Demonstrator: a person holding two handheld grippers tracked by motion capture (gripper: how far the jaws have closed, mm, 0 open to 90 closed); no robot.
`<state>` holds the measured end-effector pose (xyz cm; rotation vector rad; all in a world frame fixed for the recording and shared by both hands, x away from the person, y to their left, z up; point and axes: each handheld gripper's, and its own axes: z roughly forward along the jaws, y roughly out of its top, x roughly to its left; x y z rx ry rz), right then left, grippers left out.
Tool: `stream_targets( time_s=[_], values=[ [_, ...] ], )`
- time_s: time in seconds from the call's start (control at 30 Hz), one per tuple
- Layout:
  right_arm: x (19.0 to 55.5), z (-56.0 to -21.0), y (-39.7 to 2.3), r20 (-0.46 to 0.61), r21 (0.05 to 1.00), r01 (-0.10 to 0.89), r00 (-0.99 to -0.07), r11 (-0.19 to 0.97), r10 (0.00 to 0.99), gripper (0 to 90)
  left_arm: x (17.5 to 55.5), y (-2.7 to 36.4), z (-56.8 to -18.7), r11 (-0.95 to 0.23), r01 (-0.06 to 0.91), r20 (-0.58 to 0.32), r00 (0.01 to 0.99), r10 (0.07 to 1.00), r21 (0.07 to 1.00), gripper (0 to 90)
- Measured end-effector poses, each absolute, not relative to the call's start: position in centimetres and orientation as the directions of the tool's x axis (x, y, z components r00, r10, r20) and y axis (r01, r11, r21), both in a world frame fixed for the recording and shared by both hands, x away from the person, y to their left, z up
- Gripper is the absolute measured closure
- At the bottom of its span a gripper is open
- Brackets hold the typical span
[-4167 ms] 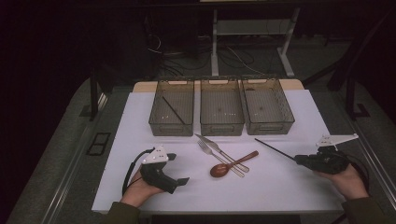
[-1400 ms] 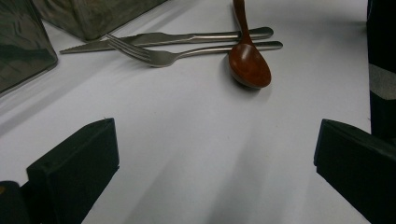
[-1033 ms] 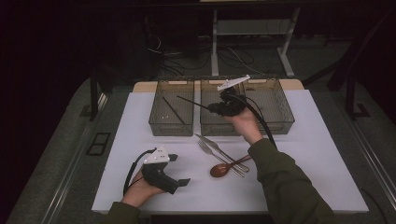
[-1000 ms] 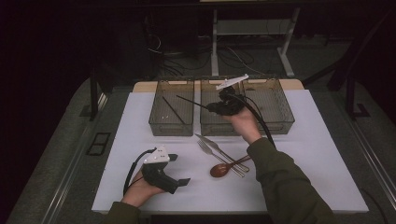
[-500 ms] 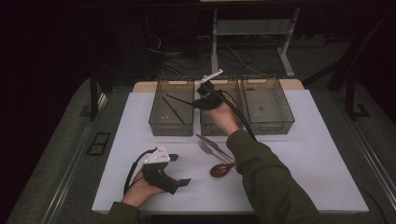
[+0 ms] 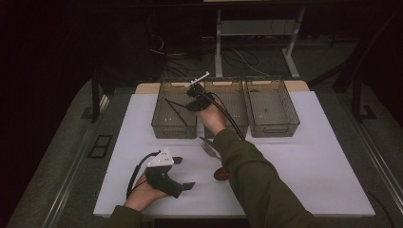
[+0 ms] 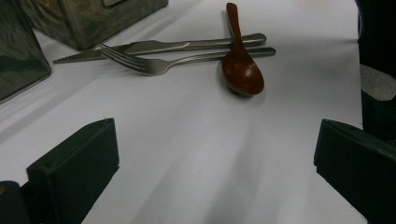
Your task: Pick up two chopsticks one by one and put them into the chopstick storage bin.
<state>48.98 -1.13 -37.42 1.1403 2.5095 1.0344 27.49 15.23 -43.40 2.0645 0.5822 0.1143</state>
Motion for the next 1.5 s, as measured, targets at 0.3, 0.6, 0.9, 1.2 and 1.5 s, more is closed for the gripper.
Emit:
stream_targets(
  time_s=[0.3, 0.6, 0.9, 1.2, 1.5],
  values=[
    [49.2, -38.1, -0.2, 0.121, 0.667, 0.583, -0.7, 0.465, 0.703, 78.4, 27.5, 15.2, -43.4, -0.433, 0.357, -0.148, 0.883, 0.444, 0.828, 0.0],
    [48.5, -37.1, -1.1, 0.182, 0.696, 0.564, -0.736, 0.443, 0.652, 58.9, 27.5, 15.3, -43.4, -0.435, 0.354, -0.145, 0.884, 0.445, 0.828, 0.0],
    [46.5, -35.9, -3.2, 0.173, 0.753, 0.487, -0.795, 0.442, 0.581, 38.8, 27.5, 15.3, -43.4, -0.437, 0.359, -0.146, 0.881, 0.45, 0.825, 0.0],
    [44.2, -35.1, -6.4, 0.143, 0.794, 0.423, -0.828, 0.437, 0.542, 27.7, 27.5, 15.3, -43.4, -0.435, 0.361, -0.145, 0.878, 0.455, 0.825, 0.0],
    [41.9, -34.7, -10.2, 0.14, 0.817, 0.4, -0.836, 0.414, 0.531, 25.1, 27.5, 15.3, -43.5, -0.439, 0.366, -0.145, 0.877, 0.459, 0.821, 0.0]
  ],
)
